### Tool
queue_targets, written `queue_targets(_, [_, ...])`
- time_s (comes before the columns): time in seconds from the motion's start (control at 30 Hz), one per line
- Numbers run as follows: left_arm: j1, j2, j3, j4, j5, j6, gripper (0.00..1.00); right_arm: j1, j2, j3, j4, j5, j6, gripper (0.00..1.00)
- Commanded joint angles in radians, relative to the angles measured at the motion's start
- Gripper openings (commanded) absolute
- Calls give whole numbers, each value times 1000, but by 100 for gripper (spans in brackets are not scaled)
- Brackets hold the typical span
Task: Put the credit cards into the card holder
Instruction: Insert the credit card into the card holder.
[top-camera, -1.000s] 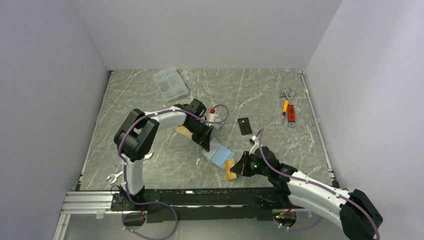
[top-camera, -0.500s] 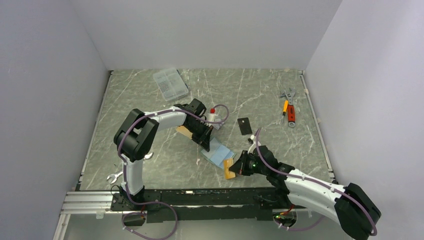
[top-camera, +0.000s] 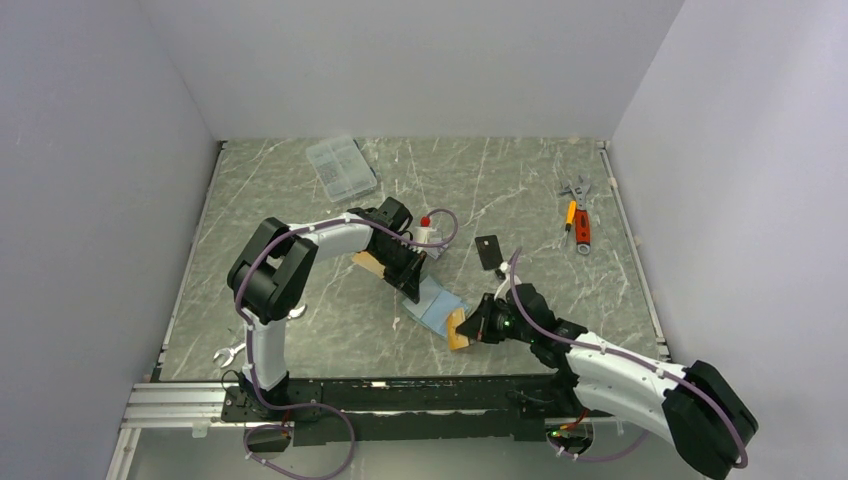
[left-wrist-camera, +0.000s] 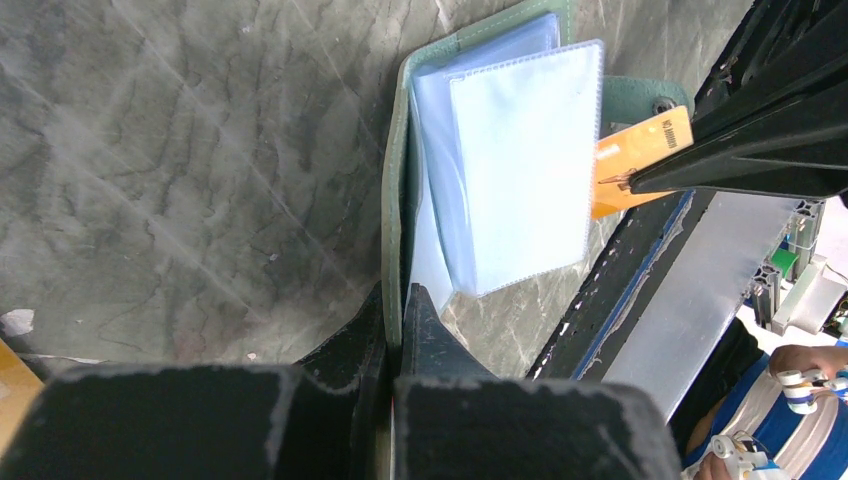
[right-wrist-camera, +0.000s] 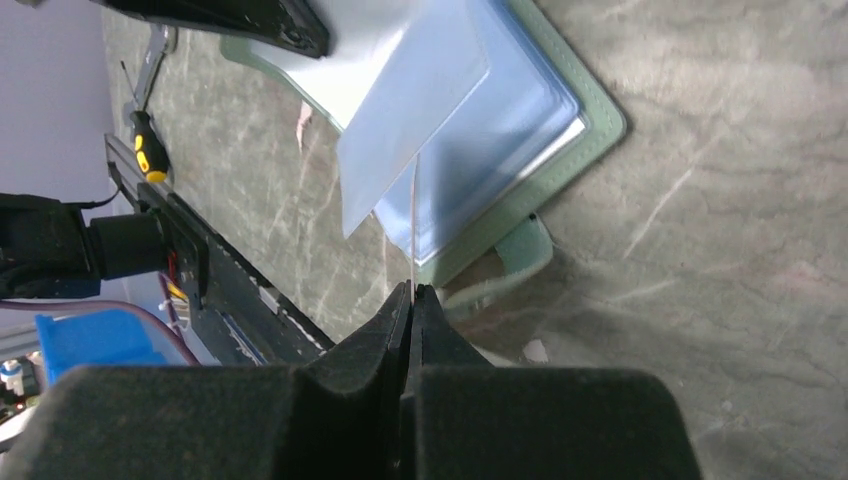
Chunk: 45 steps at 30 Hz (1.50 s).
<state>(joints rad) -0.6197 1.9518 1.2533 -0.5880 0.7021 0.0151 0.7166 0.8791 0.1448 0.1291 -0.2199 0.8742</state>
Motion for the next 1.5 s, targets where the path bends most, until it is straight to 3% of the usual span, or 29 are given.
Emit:
queue_targets(0.0, [-7, -54, 17, 3, 3, 20, 0, -25, 37, 96, -15, -35, -55, 0])
queue_targets(0.37, [-7, -66, 15, 7, 9, 15, 0, -33, 124, 149, 38, -76, -69, 0])
queue_targets(0.57, [9, -76, 16, 12, 113, 6, 31, -32, 234, 215, 124, -105, -74, 0])
queue_targets(0.67, [36, -78, 8, 24, 168, -2, 35, -33, 278, 243, 145, -115, -82, 0])
queue_targets(0.97, [107, -70, -30, 84, 288, -67, 38, -34, 364, 258, 194, -138, -82, 0])
queue_targets(1.47, [95, 2, 2, 75, 308, -76, 38, -33, 416, 253, 249, -151, -73, 0])
